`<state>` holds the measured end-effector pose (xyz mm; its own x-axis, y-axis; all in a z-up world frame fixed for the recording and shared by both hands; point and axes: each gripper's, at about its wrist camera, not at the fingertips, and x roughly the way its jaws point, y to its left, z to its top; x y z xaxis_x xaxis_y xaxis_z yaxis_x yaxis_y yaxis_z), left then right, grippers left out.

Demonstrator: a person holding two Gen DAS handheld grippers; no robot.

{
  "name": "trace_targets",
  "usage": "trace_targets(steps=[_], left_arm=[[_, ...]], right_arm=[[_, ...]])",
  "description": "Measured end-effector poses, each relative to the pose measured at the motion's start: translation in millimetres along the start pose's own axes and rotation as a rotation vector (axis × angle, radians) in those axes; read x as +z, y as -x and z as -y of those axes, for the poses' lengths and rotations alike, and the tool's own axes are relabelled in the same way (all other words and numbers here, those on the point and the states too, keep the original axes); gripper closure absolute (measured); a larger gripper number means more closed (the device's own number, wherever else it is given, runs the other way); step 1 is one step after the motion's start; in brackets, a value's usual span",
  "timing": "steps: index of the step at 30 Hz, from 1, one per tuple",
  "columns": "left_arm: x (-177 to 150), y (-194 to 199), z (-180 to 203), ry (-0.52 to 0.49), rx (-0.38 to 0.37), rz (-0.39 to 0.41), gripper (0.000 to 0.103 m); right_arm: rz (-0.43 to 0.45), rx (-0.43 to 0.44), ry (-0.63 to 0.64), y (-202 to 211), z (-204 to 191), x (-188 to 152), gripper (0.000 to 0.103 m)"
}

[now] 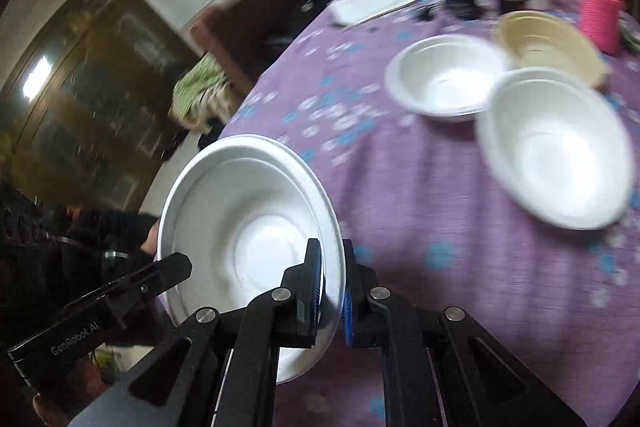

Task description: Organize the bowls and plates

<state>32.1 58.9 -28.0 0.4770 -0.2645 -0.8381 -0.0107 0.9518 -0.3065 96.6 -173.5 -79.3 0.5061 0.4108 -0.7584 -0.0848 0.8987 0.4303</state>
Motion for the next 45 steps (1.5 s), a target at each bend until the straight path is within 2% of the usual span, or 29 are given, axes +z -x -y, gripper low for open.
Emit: trace_targets(steps=[4,8,16,23,27,30,31,35,41,45], left_arm=[[-3.5,-1.8,-34.4,0.058,0.016,-0.006,0.095],[-6.2,-1.8,-56.5,0.089,0.027,-0.005,0.095],[-3.9,-15.1,-78.4,0.119,0.042,-0.026,0.095],[-2.1,-26.5,-79.6,0.085,0.062,-0.029,0.095],[-0.6,-24.2,-81.1,0.058,0.098,-0.007,0.093],[0.7,-16.7,-87.1,0.068,0.097,0.011,0.093],[1.0,-10.0,-89.2,0.075,0.094,0.035,0.093],[2.8,6.8,-81.8,0.034,0.126,0.107,0.091],[-1.9,11.3,-53.7,-0.043,0.104,0.124,0.090],[-2.8,7.0,-32.8,-0.082,0.092,0.100,0.090]], right_arm=[[-0.048,0.001,0.052,-33.2,-33.2,-2.8,0.095],[-0.083,0.000,0.071,-58.4,-50.0,-2.5,0.095],[-0.128,-0.020,0.100,-81.0,-68.2,-12.1,0.094],[-0.124,-0.062,0.127,-90.1,-74.4,-19.0,0.093],[-0.061,-0.128,0.162,-83.0,-77.3,-20.5,0.087],[0.033,-0.136,0.187,-62.0,-76.5,-19.7,0.076],[0.079,-0.140,0.196,-51.8,-75.5,-19.7,0.076],[0.183,-0.080,0.181,-23.6,-59.0,-18.0,0.073],[0.239,-0.011,0.072,-6.1,-15.3,-19.0,0.071],[0.262,0.016,0.048,-0.2,2.8,-25.2,0.070]])
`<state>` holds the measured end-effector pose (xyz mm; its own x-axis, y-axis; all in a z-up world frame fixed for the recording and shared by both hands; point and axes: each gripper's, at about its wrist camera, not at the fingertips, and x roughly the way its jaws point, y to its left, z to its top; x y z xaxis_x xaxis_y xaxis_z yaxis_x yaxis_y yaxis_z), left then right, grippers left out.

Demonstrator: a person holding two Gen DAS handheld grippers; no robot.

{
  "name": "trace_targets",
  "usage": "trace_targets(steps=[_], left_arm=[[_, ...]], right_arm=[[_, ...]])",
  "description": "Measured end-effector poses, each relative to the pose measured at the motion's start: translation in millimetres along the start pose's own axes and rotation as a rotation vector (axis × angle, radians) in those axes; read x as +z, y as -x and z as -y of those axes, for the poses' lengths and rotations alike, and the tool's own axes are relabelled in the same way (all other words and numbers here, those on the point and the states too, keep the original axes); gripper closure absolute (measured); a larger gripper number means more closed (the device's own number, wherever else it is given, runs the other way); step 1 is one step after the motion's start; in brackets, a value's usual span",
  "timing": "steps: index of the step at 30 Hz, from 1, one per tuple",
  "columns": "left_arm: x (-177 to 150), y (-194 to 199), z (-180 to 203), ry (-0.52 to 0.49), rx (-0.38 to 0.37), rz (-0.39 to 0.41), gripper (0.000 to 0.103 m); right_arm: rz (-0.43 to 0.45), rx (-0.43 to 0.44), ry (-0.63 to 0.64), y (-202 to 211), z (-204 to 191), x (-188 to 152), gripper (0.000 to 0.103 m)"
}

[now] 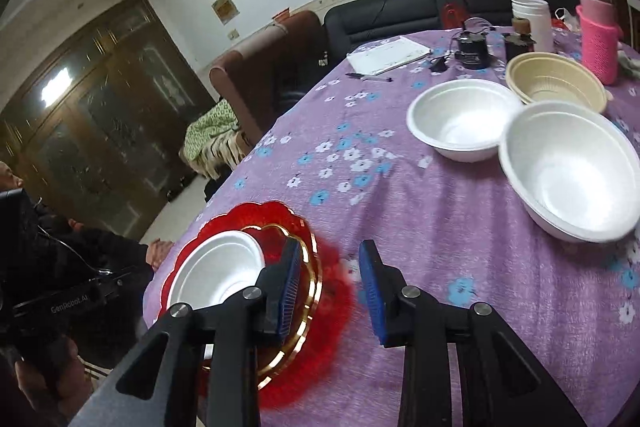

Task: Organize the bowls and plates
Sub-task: 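Grasp another white bowl with the right gripper while the left gripper approaches the bowls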

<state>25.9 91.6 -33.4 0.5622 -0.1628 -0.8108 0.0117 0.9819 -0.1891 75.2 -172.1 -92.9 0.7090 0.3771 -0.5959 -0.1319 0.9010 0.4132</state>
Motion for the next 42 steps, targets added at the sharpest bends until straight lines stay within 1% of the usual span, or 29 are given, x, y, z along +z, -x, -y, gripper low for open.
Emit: trace_targets(steps=[4,5,6,7,8,9,12,14,15,17,18,20,21,22,23,25,28,31,32,34,36,38,42], left_arm=[[1.6,0.5,32.4,-0.066,-0.026,-0.010,0.090],[3.0,-0.2,42.7,-0.080,-0.046,-0.017,0.088],[4.6,-1.9,55.6,-0.096,-0.075,-0.028,0.080],[5.1,-3.3,63.5,-0.106,-0.091,-0.037,0.075],[6.2,-6.1,76.1,-0.122,-0.111,-0.050,0.064],[6.9,-8.1,87.9,-0.135,-0.124,-0.059,0.057],[12.6,-19.0,127.9,-0.172,-0.168,-0.091,0.057],[18.9,-29.1,146.6,-0.167,-0.186,-0.114,0.057],[23.6,-36.2,155.9,-0.156,-0.195,-0.127,0.057],[33.6,-53.5,172.9,-0.128,-0.191,-0.150,0.057],[36.7,-62.7,180.8,-0.123,-0.172,-0.162,0.057],[42.1,-81.4,194.8,-0.118,-0.137,-0.196,0.057],[43.9,-88.5,200.8,-0.112,-0.133,-0.210,0.057],[44.0,-91.9,203.9,-0.110,-0.134,-0.217,0.057],[45.3,-97.6,208.9,-0.107,-0.121,-0.227,0.057],[45.3,-103.9,210.3,-0.082,-0.105,-0.243,0.057],[46.5,-115.2,211.0,-0.045,-0.105,-0.287,0.057],[50.1,-125.0,211.8,0.001,-0.115,-0.311,0.057],[50.7,-126.2,212.4,0.015,-0.121,-0.315,0.057],[53.1,-125.3,216.9,0.034,-0.149,-0.296,0.057],[53.6,-124.4,226.9,0.012,-0.152,-0.281,0.057],[52.3,-128.8,236.2,-0.007,-0.147,-0.288,0.057],[50.6,-140.9,246.2,-0.010,-0.156,-0.295,0.057]], right_arm=[[0.022,0.000,0.005,16.7,15.3,-5.3,0.070],[0.030,-0.005,0.004,22.6,20.9,-5.4,0.070],[0.047,-0.010,-0.001,32.5,29.8,-5.3,0.070],[0.060,-0.014,-0.003,39.5,36.1,-5.6,0.070],[0.078,-0.026,-0.004,48.5,43.9,-5.0,0.070],[0.104,-0.051,-0.004,61.3,54.4,-3.8,0.069],[0.159,-0.100,-0.011,88.8,79.4,1.2,0.062],[0.185,-0.145,-0.037,104.9,103.8,8.1,0.058],[0.184,-0.180,-0.056,110.7,118.7,13.2,0.056],[0.171,-0.237,-0.094,113.6,142.7,21.9,0.056],[0.146,-0.264,-0.118,112.5,157.9,28.2,0.056],[0.104,-0.299,-0.167,107.1,179.4,36.7,0.056],[0.089,-0.309,-0.204,104.4,190.4,40.7,0.056],[0.072,-0.295,-0.242,101.1,201.7,44.4,0.056],[0.065,-0.263,-0.270,98.1,208.9,46.1,0.056],[0.066,-0.211,-0.325,91.1,222.5,51.5,0.056],[0.086,-0.173,-0.363,82.9,231.7,50.7,0.056],[0.096,-0.130,-0.395,72.7,240.6,45.1,0.057],[0.092,-0.124,-0.404,70.2,244.2,44.3,0.057],[0.101,-0.111,-0.423,70.4,248.1,41.7,0.057],[0.119,-0.095,-0.433,72.7,251.3,41.4,0.057],[0.127,-0.091,-0.440,73.6,252.0,40.3,0.057],[0.098,-0.085,-0.453,66.2,256.6,38.4,0.059]])
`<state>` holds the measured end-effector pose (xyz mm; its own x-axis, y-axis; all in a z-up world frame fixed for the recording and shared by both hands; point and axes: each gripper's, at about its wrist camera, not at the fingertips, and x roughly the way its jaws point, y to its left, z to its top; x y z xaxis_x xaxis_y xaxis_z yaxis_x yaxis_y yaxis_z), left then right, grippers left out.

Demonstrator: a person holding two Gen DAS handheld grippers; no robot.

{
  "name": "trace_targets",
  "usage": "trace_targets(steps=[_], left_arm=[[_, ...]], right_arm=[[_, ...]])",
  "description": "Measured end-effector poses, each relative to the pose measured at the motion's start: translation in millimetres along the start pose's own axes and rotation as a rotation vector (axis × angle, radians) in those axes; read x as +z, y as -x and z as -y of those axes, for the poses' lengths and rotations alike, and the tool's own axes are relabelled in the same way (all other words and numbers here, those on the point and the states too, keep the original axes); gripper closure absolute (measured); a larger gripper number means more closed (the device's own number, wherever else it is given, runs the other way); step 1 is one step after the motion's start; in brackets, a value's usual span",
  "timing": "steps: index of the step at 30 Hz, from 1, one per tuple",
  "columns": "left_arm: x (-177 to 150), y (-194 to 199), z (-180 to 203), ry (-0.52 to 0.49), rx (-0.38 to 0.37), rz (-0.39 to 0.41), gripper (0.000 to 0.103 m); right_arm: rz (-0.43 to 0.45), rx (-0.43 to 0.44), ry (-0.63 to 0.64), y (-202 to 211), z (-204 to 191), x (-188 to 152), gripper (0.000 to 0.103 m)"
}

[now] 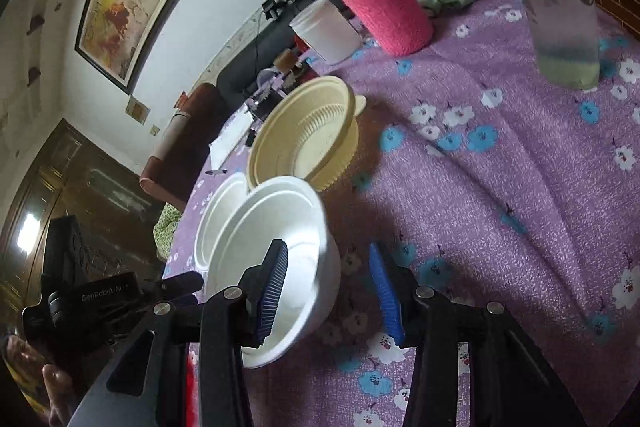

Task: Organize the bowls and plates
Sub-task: 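Grasp another white bowl with the right gripper while the left gripper approaches the bowls, then grasp a second white bowl with the left gripper while the right gripper holds its bowl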

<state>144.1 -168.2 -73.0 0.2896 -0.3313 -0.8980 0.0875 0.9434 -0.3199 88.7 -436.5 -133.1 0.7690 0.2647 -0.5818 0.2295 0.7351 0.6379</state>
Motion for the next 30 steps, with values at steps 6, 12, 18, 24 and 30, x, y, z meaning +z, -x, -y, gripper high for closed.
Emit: trace_targets(steps=[6,12,18,24,30], left_arm=[[-1.3,-12.0,7.3,-0.012,-0.006,0.000,0.058],[-1.8,-14.3,11.0,-0.039,-0.001,0.008,0.077],[-0.8,-21.0,8.3,-0.035,-0.016,-0.008,0.093],[-6.6,-21.1,11.5,-0.051,-0.030,-0.019,0.098],[-13.7,-6.1,5.0,-0.051,-0.047,-0.008,0.098]], right_arm=[[-0.040,0.012,-0.030,-12.1,4.7,-1.8,0.059],[-0.069,0.021,-0.072,-22.0,10.0,-2.4,0.058],[-0.085,0.022,-0.053,-33.6,5.3,-2.0,0.093],[-0.075,0.014,-0.067,-31.1,5.8,-4.9,0.096],[-0.059,0.002,-0.041,-17.6,-2.9,-9.2,0.096]])
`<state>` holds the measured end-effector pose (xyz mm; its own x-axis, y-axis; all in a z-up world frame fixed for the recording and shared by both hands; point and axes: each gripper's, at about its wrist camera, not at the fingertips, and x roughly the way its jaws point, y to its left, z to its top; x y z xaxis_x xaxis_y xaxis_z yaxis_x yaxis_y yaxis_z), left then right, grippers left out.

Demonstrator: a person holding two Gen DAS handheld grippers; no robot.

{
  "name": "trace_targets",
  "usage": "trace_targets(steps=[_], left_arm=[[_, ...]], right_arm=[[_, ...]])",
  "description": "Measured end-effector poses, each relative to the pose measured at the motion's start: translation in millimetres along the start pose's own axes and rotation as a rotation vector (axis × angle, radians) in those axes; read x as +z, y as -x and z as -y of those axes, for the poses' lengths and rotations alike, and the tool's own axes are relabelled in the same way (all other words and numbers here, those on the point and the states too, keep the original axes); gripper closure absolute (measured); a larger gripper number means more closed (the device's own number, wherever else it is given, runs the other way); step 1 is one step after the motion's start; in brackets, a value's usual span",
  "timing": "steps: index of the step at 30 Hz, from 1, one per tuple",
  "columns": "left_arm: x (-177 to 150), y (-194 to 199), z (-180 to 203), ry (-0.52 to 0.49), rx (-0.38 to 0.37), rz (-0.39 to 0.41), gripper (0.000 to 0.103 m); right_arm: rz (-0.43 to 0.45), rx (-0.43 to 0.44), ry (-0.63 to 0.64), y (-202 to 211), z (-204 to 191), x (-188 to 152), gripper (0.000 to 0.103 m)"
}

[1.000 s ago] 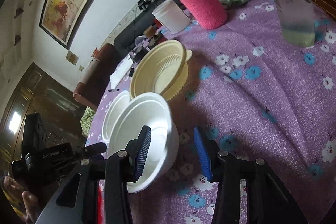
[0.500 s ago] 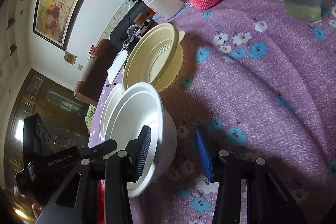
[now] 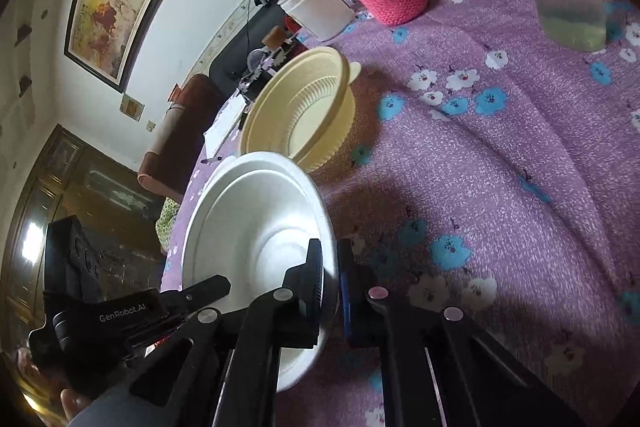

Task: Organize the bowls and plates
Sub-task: 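Grasp a second white bowl with the left gripper while the right gripper holds its bowl, then lower both white bowls into the red plate stack and open both grippers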

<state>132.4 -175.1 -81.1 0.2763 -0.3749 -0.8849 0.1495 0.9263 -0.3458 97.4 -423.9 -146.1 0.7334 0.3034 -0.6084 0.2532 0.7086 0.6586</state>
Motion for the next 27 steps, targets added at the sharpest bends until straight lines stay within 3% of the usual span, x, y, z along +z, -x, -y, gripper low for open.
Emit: trace_targets(steps=[6,14,21,27], left_arm=[[-15.0,41.4,-18.8,-0.015,0.011,0.072,0.098],[-38.4,112.5,-82.7,0.033,0.010,0.172,0.098],[-61.3,157.8,-149.9,0.103,0.065,0.241,0.098],[-73.8,168.4,-203.0,0.179,0.118,0.255,0.098]], right_arm=[[-0.025,0.058,0.008,11.8,-22.7,-16.1,0.096],[-0.037,0.148,0.124,23.3,-101.5,-46.1,0.097],[-0.101,0.201,0.235,1.0,-175.3,-89.1,0.097],[-0.181,0.202,0.314,-28.1,-222.4,-126.0,0.098]])
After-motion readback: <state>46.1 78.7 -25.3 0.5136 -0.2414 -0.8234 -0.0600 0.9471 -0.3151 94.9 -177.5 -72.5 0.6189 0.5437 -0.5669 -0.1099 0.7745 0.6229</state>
